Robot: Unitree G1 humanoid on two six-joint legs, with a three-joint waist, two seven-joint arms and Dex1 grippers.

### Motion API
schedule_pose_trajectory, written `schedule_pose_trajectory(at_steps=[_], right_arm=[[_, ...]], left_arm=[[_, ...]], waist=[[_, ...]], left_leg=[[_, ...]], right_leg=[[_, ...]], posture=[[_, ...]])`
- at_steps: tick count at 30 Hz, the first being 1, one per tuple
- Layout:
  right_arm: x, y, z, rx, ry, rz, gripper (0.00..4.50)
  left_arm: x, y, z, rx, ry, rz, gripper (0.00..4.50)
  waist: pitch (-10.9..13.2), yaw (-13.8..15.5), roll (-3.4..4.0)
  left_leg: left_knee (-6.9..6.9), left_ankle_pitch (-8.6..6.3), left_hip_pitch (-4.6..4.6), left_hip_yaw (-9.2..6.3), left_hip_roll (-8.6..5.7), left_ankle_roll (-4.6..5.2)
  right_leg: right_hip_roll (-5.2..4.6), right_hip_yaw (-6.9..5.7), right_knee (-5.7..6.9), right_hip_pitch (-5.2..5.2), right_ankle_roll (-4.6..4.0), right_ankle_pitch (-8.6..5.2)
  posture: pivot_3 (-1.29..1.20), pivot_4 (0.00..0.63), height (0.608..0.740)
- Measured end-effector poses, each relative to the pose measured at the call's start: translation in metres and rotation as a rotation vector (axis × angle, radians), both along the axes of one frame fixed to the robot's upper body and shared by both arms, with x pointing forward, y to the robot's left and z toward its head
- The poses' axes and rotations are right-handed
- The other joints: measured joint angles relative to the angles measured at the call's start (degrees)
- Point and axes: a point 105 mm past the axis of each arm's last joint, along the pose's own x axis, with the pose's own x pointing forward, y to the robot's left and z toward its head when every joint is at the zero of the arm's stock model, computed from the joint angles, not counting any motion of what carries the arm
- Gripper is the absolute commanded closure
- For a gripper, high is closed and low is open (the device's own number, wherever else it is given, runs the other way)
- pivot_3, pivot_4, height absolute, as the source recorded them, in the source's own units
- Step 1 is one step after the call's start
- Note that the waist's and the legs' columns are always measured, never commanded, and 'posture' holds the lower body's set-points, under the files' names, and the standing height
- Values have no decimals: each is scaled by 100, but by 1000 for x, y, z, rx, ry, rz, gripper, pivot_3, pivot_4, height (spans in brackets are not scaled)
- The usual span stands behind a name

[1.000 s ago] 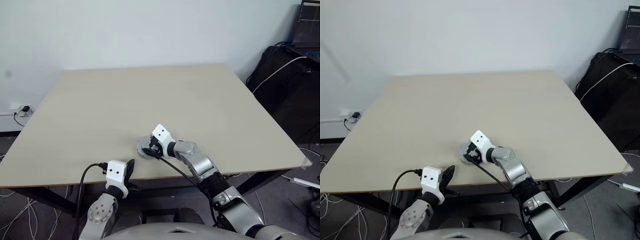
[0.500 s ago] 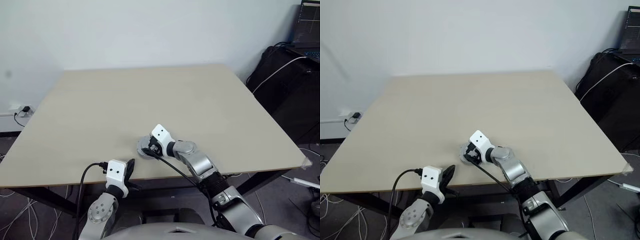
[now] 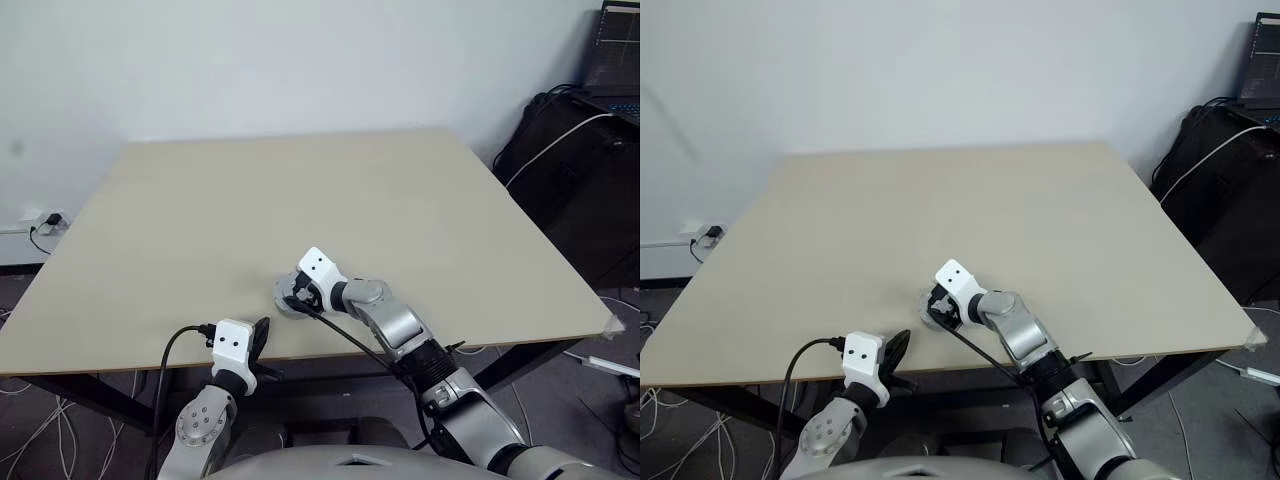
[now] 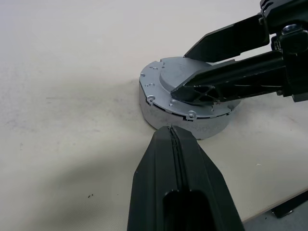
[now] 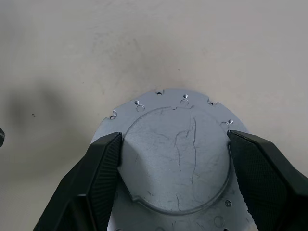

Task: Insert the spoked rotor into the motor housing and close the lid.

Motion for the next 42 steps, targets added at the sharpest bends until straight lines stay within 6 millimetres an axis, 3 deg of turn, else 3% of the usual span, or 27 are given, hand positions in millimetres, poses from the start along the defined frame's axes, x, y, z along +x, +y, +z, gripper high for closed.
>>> schedule_pose_trajectory(at_steps=[17,24,35,37,42], right_arm=[[2,2,-1,-16,-36,-9,1314],[6,1,0,81,12,-94,1314],[5,-1,0,4,5,-27,1314],[5,-1,0,-12,-1,-14,1314],[5,-1,0,-28,-7,-4,1314]], left_arm=[[0,0,-5,1,11,-5,4500],[0,0,-5,0,9,-5,4500],[1,0,-5,1,15,-6,4500],[10,1,-2,6,12,2,4500],[54,19,19,19,-18,63,4500]], waist=[[-1,-6,-3],[17,-3,-11],[23,4,-11],[25,13,-15],[23,19,-17]], left_leg=[[0,1,11,-3,1,-6],[-4,0,9,-5,1,-6],[-5,0,9,-5,1,-6],[-5,0,9,-6,1,-6],[-5,6,10,-11,-1,-9]], right_leg=[[-2,0,0,10,-12,-7],[-2,1,-4,8,-18,-10],[-4,-1,-5,9,-19,-12],[-3,-5,-3,10,-19,-12],[10,-10,-1,11,13,7]], posture=[[0,0,740],[0,0,740],[0,0,740],[0,0,740],[0,0,740]])
